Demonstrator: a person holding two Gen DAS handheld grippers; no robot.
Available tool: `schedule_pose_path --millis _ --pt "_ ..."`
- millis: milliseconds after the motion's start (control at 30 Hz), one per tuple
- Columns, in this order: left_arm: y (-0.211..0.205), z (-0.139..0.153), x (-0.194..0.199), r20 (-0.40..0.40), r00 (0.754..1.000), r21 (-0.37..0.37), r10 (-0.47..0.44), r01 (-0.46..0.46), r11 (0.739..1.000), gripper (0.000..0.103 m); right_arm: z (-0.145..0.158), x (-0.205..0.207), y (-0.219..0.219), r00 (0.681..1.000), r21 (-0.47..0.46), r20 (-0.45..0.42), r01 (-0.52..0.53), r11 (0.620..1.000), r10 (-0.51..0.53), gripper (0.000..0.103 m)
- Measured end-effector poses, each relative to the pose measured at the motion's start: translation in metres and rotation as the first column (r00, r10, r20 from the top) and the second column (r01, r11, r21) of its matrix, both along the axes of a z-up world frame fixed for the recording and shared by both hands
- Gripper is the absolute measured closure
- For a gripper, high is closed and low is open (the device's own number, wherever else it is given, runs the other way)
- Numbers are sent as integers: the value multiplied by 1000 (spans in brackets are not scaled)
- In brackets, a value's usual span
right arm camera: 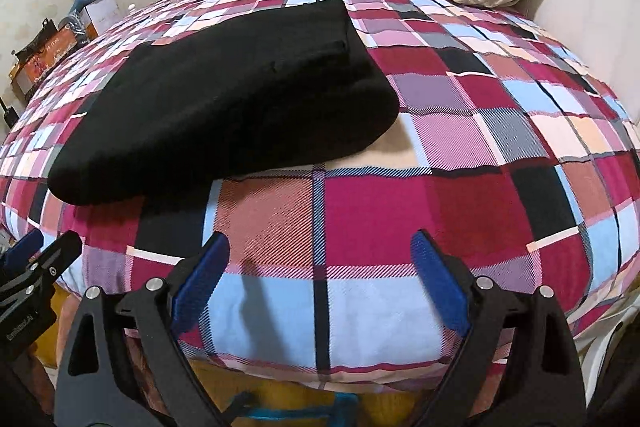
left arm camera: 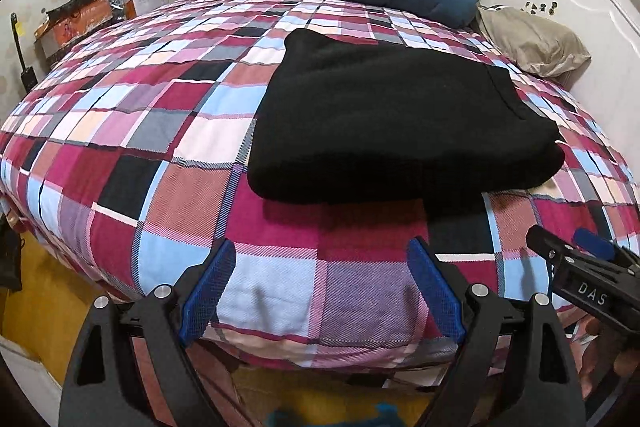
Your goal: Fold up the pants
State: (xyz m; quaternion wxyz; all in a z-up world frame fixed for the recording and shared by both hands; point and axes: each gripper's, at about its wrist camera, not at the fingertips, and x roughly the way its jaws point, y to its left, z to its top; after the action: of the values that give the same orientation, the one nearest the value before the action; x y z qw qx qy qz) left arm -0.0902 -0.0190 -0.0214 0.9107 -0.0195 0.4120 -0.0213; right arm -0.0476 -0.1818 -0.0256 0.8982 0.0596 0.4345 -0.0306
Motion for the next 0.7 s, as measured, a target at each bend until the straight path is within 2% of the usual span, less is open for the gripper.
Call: schedule_pose_path --millis 233,533,700 --pt "2 1 3 -8 1000 8 25 -25 1000 17 0 0 0 1000 15 -1 -1 1000 1 11" --pt "-1 3 1 1 1000 -7 12 -12 1000 17 -3 1 1 1000 32 -13 -7 999 7 11" --pt "-5 5 1 11 1000 8 6 -6 1000 17 -3 0 1 1000 38 -12 -4 999 4 11"
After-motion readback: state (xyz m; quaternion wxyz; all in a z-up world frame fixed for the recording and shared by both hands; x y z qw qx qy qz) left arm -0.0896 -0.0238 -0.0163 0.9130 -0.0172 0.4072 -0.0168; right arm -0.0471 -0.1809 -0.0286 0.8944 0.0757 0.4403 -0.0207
